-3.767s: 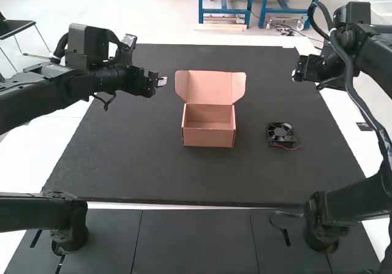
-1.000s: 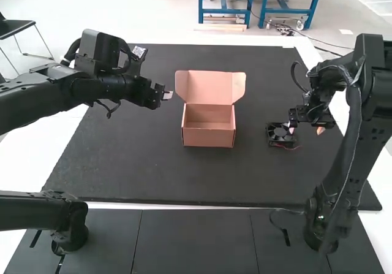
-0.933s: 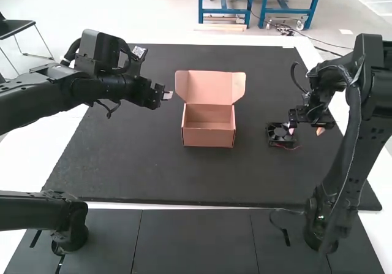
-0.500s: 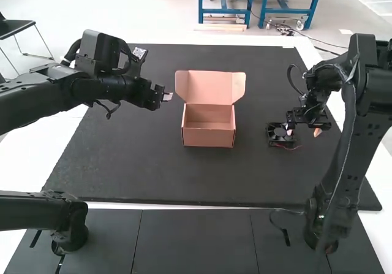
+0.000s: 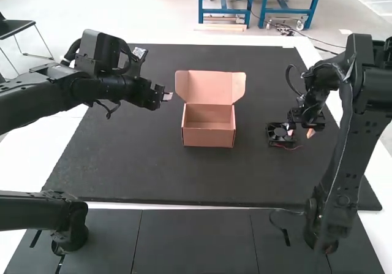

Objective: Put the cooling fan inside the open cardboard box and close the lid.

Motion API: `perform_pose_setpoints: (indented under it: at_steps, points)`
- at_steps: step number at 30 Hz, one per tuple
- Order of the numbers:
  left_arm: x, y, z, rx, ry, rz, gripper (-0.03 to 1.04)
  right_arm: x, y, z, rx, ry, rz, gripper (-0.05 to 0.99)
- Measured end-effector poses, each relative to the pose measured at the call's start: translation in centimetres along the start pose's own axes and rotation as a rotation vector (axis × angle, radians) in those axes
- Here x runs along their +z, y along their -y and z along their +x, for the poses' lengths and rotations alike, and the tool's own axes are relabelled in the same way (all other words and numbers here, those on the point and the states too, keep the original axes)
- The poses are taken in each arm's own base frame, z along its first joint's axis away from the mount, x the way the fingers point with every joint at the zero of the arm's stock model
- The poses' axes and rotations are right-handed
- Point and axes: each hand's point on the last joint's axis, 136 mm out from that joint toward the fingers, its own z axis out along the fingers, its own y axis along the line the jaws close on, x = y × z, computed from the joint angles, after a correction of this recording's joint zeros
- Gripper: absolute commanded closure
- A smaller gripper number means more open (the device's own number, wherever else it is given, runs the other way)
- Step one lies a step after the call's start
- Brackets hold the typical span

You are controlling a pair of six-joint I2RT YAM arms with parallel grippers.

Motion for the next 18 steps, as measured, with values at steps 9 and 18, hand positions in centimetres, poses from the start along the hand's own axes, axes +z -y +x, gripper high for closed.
perform_pose_setpoints:
  at_steps: [9,18]
  points:
    - [-0.4,0.0,-1.1,0.002,0.020,0.000,0.05,0.2,-0.9,0.0,0.008,-0.008,-0.053,0.70]
    - [-0.5,0.1,0.2,0.004,-0.031,0.002,0.05,0.3,-2.1,0.1,0.017,-0.023,-0.108,0.95]
